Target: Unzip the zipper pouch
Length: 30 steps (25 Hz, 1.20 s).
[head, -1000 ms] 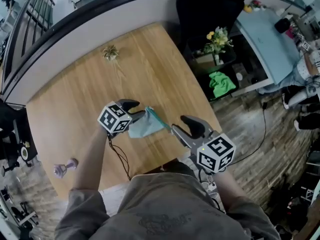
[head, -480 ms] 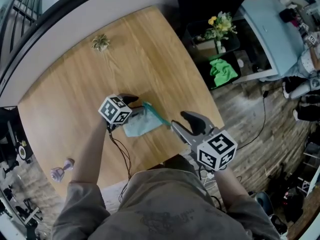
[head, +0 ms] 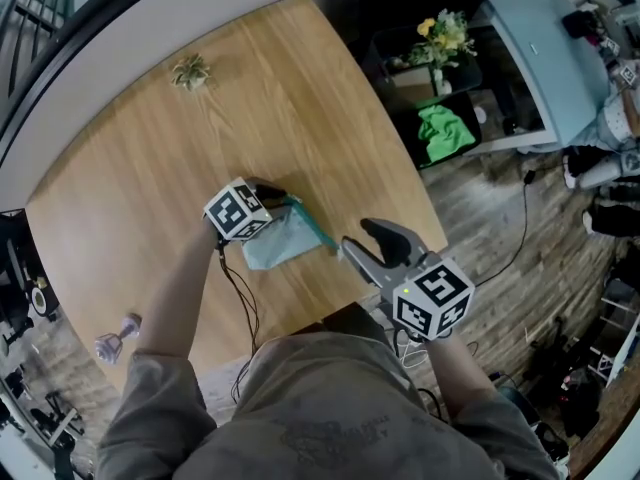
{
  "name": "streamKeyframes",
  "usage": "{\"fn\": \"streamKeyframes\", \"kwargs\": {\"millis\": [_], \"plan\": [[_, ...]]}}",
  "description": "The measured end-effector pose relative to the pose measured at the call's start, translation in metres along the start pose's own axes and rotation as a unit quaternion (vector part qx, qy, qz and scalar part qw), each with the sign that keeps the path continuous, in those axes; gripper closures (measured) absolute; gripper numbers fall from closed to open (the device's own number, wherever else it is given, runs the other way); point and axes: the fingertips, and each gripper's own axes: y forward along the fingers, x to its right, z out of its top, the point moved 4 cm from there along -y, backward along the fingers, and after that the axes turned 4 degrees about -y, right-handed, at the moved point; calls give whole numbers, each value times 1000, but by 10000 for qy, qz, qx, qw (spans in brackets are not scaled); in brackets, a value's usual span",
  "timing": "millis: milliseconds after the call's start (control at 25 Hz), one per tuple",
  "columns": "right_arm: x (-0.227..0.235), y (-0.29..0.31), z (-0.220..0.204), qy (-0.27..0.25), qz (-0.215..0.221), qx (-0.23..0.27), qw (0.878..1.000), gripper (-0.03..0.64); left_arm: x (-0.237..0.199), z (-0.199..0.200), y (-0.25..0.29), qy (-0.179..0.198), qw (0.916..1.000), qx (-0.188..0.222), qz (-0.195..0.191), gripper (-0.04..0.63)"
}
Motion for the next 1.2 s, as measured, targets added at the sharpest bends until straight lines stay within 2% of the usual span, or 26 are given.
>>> {"fn": "streamKeyframes", "kwargs": {"millis": [160,320,600,840,1200], "plan": [[2,-2,-2,-14,-27,16,10000,437,3,0,5,-130,9998,119,52,535],[1,-7,-1,-27,-68,65,10000,437,7,4,-5,-219,9985,461,189,565],[-6,-23,5,-116,-53,255,9996,437,38,24,-42,18,9920,1122,574,575],[-18,-38,22,-286,-23,567,9980,437,75,48,-91,324,9782,1784,1014,577],[-43,-65,58,-852,25,1021,9911,437,125,80,-178,691,9507,2539,1643,577]]}}
